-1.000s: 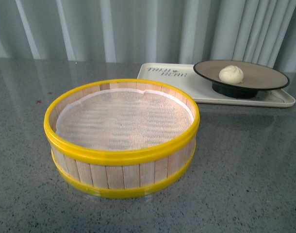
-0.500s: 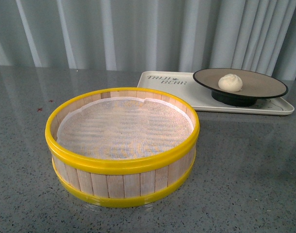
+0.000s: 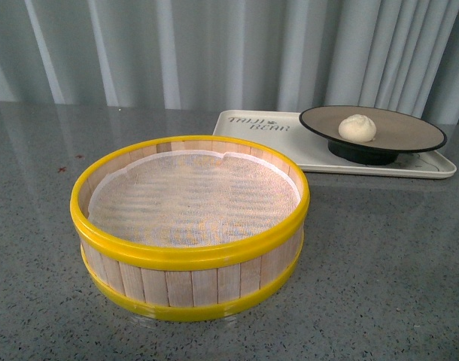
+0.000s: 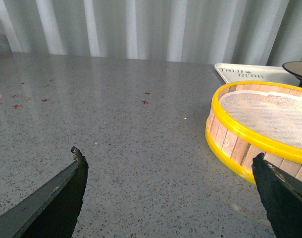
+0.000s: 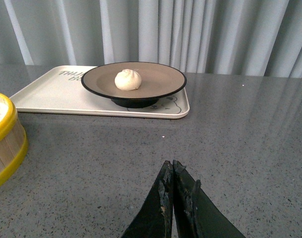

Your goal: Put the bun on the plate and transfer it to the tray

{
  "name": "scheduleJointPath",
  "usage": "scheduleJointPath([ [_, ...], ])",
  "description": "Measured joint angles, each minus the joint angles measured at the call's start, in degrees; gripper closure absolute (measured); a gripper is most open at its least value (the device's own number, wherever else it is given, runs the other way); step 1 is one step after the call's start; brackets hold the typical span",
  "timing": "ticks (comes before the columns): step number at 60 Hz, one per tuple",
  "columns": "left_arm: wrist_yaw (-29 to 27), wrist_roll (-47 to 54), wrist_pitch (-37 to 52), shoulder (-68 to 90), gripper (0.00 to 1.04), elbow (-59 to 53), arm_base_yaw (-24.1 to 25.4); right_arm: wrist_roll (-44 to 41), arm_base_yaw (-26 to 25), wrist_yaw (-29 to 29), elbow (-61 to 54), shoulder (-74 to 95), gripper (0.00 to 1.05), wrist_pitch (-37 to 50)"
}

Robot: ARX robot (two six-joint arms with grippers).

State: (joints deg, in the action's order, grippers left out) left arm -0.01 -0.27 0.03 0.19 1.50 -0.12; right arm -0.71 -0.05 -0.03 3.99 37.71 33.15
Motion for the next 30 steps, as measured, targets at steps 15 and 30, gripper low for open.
scheduleJointPath([
  [15,0.0,0.0,0.0,0.0,0.07,0.0,0.0,0.1,0.0,0.0,-3.7,-7.5,1.03,-3.5],
  [30,0.0,0.0,0.0,0.0,0.07,0.0,0.0,0.1,0.0,0.0,-3.7,-15.0,1.03,-10.4],
])
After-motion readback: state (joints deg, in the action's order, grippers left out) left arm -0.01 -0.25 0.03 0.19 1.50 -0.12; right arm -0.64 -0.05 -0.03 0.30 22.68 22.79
